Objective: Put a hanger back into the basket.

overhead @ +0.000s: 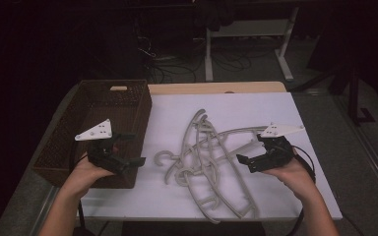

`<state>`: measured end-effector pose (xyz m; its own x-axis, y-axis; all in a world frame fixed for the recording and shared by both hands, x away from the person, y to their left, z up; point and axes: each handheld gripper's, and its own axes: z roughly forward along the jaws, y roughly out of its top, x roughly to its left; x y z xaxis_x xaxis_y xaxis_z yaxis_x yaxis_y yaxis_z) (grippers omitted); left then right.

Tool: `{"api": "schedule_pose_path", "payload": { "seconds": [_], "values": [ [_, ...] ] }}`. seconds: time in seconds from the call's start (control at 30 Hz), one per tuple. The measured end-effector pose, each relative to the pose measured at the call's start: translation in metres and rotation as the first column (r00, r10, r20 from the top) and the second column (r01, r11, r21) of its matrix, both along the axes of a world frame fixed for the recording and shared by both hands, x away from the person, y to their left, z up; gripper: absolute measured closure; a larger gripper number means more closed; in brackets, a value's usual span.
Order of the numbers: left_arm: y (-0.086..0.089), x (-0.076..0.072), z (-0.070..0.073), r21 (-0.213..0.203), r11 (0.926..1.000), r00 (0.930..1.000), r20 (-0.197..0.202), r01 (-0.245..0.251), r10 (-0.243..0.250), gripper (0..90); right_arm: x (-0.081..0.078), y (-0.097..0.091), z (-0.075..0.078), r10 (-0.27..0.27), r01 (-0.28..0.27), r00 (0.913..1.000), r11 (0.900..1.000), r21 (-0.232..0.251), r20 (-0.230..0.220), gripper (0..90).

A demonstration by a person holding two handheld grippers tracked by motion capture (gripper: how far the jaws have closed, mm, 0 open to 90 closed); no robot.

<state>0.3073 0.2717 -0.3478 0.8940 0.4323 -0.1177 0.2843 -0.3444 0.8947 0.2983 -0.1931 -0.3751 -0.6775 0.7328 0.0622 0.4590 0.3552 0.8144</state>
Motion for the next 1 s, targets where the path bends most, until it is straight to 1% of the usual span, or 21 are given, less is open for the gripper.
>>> {"api": "schedule_pose_path", "payload": {
  "seconds": [0.07, 0.13, 0.2, 0.3, 0.4, 0.5, 0.7, 0.73, 0.8, 0.9, 1.0],
  "values": [
    [0.000, 0.000, 0.000, -0.002, 1.0000, 1.0000, -0.003, -0.003, 0.003, 0.0, 0.000, 0.001, 0.000, 0.009, -0.009, 1.0000, 1.0000, -0.004, -0.005, 0.0],
    [0.000, 0.000, 0.001, -0.006, 1.0000, 1.0000, -0.004, -0.007, 0.007, 0.0, 0.000, 0.000, 0.000, 0.002, -0.002, 1.0000, 1.0000, 0.000, -0.005, 0.0],
    [0.000, 0.000, 0.001, 0.000, 0.9999, 0.9999, -0.003, -0.013, 0.013, 0.0, -0.001, 0.000, 0.000, 0.000, 0.000, 1.0000, 1.0000, -0.003, -0.007, 0.0],
    [-0.003, -0.001, 0.003, -0.003, 0.9998, 0.9998, -0.006, -0.018, 0.018, 0.0, 0.001, -0.002, -0.001, -0.005, 0.005, 1.0000, 1.0000, -0.001, -0.008, 0.0],
    [-0.008, -0.002, 0.004, 0.004, 0.9999, 0.9999, -0.007, -0.011, 0.011, 0.0, 0.001, -0.002, -0.002, -0.004, 0.004, 0.9999, 1.0000, -0.004, -0.011, 0.0],
    [-0.016, -0.003, 0.004, 0.007, 0.9999, 0.9997, -0.017, -0.015, 0.015, 0.0, 0.001, -0.001, -0.003, -0.002, 0.002, 0.9999, 1.0000, -0.009, -0.015, 0.0],
    [-0.038, -0.005, 0.004, 0.008, 1.0000, 0.9996, -0.027, 0.002, -0.002, 0.0, 0.002, 0.000, -0.006, 0.001, -0.001, 0.9998, 0.9999, -0.015, -0.021, 0.0],
    [-0.041, -0.005, 0.003, 0.013, 0.9999, 0.9996, -0.029, 0.004, -0.004, 0.0, 0.002, 0.000, -0.007, 0.003, -0.003, 0.9997, 0.9998, -0.021, -0.023, 0.0],
    [-0.048, -0.006, 0.001, 0.030, 0.9995, 0.9996, -0.027, 0.012, -0.012, 0.0, 0.002, -0.001, -0.006, -0.003, 0.003, 0.9998, 0.9999, -0.013, -0.019, 0.0],
    [-0.057, -0.006, -0.001, 0.031, 0.9993, 0.9991, -0.037, 0.021, -0.019, 0.0, 0.002, 0.001, -0.006, 0.001, -0.002, 0.9998, 0.9998, -0.019, -0.020, 0.0],
    [-0.066, -0.005, -0.003, 0.040, 0.9986, 0.9986, -0.039, 0.035, -0.034, 0.0, 0.003, 0.004, -0.008, 0.013, -0.013, 0.9996, 0.9995, -0.030, -0.023, 0.0]
  ]
}}
